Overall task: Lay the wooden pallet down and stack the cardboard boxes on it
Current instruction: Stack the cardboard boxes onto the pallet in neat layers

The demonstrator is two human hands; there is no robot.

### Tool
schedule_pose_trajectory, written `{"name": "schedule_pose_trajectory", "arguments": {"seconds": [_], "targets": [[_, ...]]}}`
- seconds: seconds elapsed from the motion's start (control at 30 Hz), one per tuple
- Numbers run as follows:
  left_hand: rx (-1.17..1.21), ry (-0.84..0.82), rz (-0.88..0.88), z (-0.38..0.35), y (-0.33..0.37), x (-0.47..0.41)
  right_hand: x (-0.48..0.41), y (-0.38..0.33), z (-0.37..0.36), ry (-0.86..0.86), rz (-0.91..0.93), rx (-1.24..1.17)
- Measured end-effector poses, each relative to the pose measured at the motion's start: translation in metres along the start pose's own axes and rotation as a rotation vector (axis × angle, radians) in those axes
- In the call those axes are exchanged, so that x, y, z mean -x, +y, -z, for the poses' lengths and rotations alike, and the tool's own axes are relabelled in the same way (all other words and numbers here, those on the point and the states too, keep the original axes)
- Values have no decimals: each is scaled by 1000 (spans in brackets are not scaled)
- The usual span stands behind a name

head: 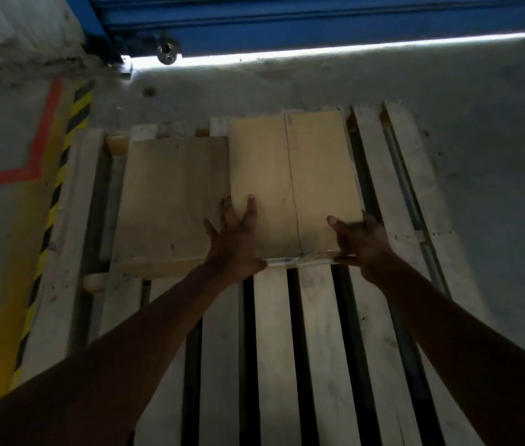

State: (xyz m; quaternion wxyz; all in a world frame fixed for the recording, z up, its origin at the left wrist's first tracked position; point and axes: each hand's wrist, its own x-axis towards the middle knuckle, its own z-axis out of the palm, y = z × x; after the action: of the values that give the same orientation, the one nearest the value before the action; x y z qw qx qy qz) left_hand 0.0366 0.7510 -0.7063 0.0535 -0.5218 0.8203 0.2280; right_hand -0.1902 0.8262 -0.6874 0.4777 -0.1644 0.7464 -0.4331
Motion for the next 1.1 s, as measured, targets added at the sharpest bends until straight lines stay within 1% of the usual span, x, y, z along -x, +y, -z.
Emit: {"name": "schedule_pose_trajectory", "arguments": {"seconds": [0.1,0.17,0.3,0.37,0.47,0.73,0.87,1.1], "targets": [[-33,7,5,-3,-10,-14,-14,-1,-10,-7,8,-4],[-50,-25,-9,-6,-18,-19,-22,3,-15,-20,-9,9],[-164,-102,-93,-19,-38,-21,-32,23,-22,14,-127,14],[-204,-62,-147,-25,-45,-19,-35,32,-23,15,-161,1],[-256,-9,-193,-30,-49,-19,-41,38,-24,30,-150,8],[-287,23,-180,-35,-51,-22,-47,36,-24,42,-159,-10],[-297,28,-180,-35,-50,-22,-48,36,-26,37,-108,57],[-304,38,-155,-38,-47,-22,-50,35,-25,7,-128,86]]}}
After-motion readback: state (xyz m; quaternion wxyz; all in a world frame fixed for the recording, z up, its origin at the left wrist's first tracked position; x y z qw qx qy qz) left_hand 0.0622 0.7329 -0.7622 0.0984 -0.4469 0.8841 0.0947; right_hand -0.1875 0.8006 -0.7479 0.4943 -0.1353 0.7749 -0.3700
